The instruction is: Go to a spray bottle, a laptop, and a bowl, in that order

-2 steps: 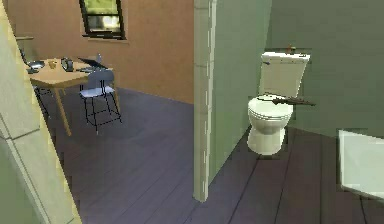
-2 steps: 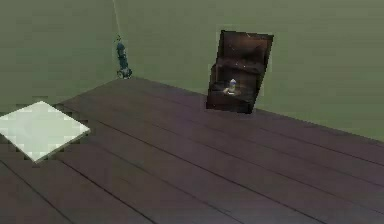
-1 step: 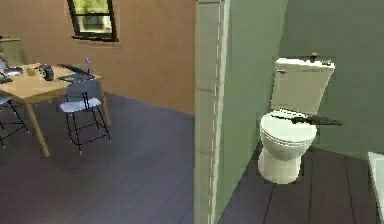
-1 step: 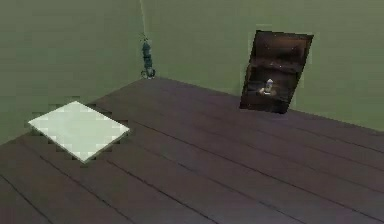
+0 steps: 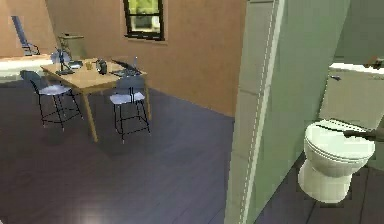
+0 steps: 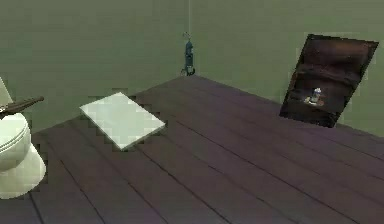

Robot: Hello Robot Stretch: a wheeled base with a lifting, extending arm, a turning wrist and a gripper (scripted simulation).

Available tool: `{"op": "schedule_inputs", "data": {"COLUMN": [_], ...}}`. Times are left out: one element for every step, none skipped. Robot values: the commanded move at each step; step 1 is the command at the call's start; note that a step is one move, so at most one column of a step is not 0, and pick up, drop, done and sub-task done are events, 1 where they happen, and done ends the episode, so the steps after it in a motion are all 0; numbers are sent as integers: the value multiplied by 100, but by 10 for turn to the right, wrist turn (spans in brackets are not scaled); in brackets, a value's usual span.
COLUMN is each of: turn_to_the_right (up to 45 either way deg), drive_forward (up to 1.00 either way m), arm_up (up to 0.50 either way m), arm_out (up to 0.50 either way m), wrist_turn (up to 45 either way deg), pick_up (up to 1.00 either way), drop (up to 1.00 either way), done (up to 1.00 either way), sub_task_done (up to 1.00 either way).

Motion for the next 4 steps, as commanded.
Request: {"op": "schedule_inputs", "data": {"turn_to_the_right": [0,-300,0,0], "drive_forward": [25,0,100,80], "arm_up": [0,0,0,0], "arm_out": [0,0,0,0], "wrist_turn": [0,0,0,0], "pick_up": [0,0,0,0], "drop": [0,0,0,0], "done": [0,0,0,0], "sub_task_done": [0,0,0,0]}}
